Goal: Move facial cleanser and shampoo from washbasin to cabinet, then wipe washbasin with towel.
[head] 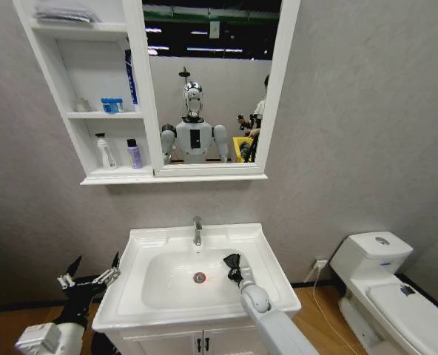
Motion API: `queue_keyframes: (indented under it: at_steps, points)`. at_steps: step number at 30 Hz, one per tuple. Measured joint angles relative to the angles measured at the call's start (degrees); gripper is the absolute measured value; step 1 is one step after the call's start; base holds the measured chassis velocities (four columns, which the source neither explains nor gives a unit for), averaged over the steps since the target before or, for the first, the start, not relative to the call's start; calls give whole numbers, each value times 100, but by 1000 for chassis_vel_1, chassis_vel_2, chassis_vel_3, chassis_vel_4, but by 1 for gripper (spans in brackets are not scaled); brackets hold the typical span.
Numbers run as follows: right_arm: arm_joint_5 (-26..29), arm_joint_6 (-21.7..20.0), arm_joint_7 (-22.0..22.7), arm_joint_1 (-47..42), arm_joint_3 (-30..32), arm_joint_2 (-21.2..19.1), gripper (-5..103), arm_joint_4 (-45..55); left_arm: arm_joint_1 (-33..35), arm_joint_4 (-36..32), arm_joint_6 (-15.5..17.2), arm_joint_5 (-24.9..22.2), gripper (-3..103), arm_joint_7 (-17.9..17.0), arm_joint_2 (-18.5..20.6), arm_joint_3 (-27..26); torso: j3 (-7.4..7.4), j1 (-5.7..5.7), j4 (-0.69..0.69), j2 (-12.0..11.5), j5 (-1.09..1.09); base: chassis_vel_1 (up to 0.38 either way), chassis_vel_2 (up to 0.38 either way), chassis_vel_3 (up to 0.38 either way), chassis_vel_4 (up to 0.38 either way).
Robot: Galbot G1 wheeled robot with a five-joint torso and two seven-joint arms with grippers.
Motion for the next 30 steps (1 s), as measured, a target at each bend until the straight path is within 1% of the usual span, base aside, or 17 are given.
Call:
queue_keyframes:
  at_steps: [3, 4, 6, 9, 11, 13, 14, 15, 16, 17, 19, 20, 21, 22, 23, 26, 30]
  points:
    - [-257, 258, -437, 101, 45, 123, 4, -318, 0, 0, 0, 0, 100, 0, 0, 0, -2, 0, 1, 1, -6, 0, 0, 0, 0]
    - [-257, 258, -437, 101, 45, 123, 4, -318, 0, 0, 0, 0, 100, 0, 0, 0, -2, 0, 1, 1, -6, 0, 0, 0, 0]
    - [-268, 306, -690, 119, 51, 165, 4, -389, 0, 0, 0, 0, 100, 0, 0, 0, -2, 0, 1, 1, -6, 0, 0, 0, 0]
    - [-194, 357, -830, 120, 48, 205, 4, -400, 0, 0, 0, 0, 100, 0, 0, 0, -2, 0, 1, 1, -3, 0, 0, 0, 0]
    - [-140, 352, -834, 105, 29, 207, 4, -350, 0, 0, 0, 0, 100, 0, 0, 0, 0, 1, 1, 1, 0, 0, 0, 0, 0]
    - [136, 172, -683, 54, -49, 209, 4, -179, 0, 0, -1, 0, 100, 0, 0, 0, 3, 1, 0, -1, 3, 0, 0, 0, 0]
    - [136, 172, -683, 54, -49, 209, 4, -179, 0, 0, -1, 0, 100, 0, 0, 0, 3, 1, 0, -1, 3, 0, 0, 0, 0]
    - [245, 69, -573, 46, -67, 209, 4, -135, 0, 0, 0, 0, 100, 0, 0, 0, 3, 1, 0, -1, 4, 0, 0, 0, 0]
    - [480, -105, -342, 63, -92, 221, 4, -96, 0, 0, 0, 0, 100, 0, 0, 0, 4, 1, -1, -1, 4, 0, 0, 0, 0]
    - [480, -105, -342, 63, -92, 221, 4, -96, 0, 0, 0, 0, 100, 0, 0, 0, 4, 1, -1, -1, 4, 0, 0, 0, 0]
    - [1015, -518, 216, 177, -96, 263, 4, -11, 0, 0, 0, 0, 100, 0, 0, 0, 3, 0, -1, -1, 3, 0, 0, 0, 0]
    - [1015, -518, 216, 177, -96, 263, 4, -11, 0, 0, 0, 0, 100, 0, 0, 0, 3, 0, -1, -1, 3, 0, 0, 0, 0]
    - [1272, -667, 445, 246, -87, 280, 4, -1, 0, 0, 0, 0, 100, 0, 0, 0, 2, 0, 0, -1, 2, 0, 0, 0, 0]
    - [1476, -749, 561, 312, -74, 294, 4, -3, 0, 0, 0, 0, 100, 0, 0, 0, 2, 0, 0, -1, 3, 0, 0, 0, 0]
    - [1476, -749, 561, 312, -74, 294, 4, -3, 0, 0, 0, 0, 100, 0, 0, 0, 2, 0, 0, -1, 3, 0, 0, 0, 0]
    - [1952, -961, 588, 435, -74, 295, 4, 15, 0, 0, 0, 0, 100, 0, 0, 0, 2, 1, -1, -1, 1, 0, 0, 0, 0]
    - [2166, -1081, 616, 516, -87, 365, 4, -11, 0, 0, 0, 0, 100, 0, 0, 0, 1, 0, 0, -1, 1, 0, 0, 0, 0]
